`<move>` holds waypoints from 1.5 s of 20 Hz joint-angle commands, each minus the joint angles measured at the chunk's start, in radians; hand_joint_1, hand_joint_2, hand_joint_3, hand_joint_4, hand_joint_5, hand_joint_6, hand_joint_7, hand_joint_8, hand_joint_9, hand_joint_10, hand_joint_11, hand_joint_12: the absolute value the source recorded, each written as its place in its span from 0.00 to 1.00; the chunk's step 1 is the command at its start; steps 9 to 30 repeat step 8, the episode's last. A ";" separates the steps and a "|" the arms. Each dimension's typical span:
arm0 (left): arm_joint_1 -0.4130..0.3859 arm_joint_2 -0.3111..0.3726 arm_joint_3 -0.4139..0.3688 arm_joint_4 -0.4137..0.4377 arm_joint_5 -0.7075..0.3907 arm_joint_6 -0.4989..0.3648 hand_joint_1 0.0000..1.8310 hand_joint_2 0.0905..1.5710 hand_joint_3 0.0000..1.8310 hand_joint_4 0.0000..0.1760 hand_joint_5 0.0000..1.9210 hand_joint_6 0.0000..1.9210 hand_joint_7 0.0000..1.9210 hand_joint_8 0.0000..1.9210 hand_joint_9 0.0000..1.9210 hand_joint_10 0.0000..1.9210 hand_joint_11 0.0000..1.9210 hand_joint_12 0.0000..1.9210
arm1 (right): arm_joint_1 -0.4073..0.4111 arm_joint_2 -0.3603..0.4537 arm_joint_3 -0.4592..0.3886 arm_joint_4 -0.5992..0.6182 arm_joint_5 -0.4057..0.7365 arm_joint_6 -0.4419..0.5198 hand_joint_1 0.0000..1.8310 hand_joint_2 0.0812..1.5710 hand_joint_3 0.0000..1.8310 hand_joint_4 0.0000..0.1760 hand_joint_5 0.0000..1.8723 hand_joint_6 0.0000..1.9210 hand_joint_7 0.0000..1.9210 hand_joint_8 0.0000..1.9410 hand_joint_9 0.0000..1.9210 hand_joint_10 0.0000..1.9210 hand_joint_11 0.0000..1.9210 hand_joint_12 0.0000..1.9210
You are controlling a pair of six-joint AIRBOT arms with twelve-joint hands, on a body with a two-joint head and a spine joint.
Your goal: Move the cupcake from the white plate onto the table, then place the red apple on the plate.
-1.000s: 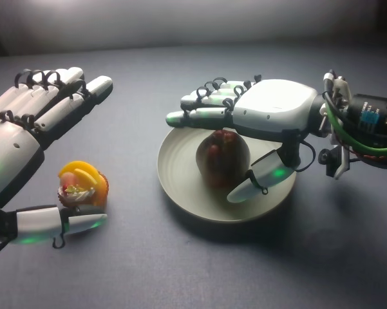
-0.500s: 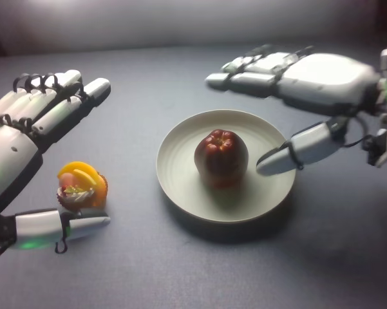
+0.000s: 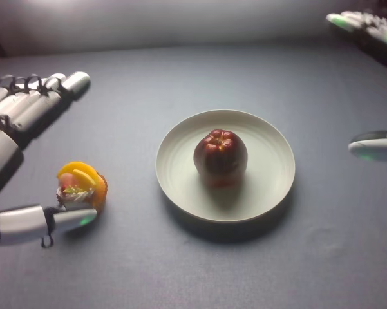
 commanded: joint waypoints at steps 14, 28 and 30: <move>-0.087 0.007 0.005 0.140 -0.294 -0.055 0.09 0.89 0.00 0.21 0.19 0.13 0.18 0.01 0.13 0.01 0.00 0.02 | -0.031 0.068 -0.138 0.003 0.449 -0.087 0.28 0.82 0.00 0.07 0.12 0.00 0.07 0.01 0.05 0.01 0.01 0.01; -0.087 0.007 0.005 0.140 -0.294 -0.055 0.09 0.89 0.00 0.21 0.19 0.13 0.18 0.01 0.13 0.01 0.00 0.02 | -0.031 0.068 -0.138 0.003 0.449 -0.087 0.28 0.82 0.00 0.07 0.12 0.00 0.07 0.01 0.05 0.01 0.01 0.01; -0.087 0.007 0.005 0.140 -0.294 -0.055 0.09 0.89 0.00 0.21 0.19 0.13 0.18 0.01 0.13 0.01 0.00 0.02 | -0.031 0.068 -0.138 0.003 0.449 -0.087 0.28 0.82 0.00 0.07 0.12 0.00 0.07 0.01 0.05 0.01 0.01 0.01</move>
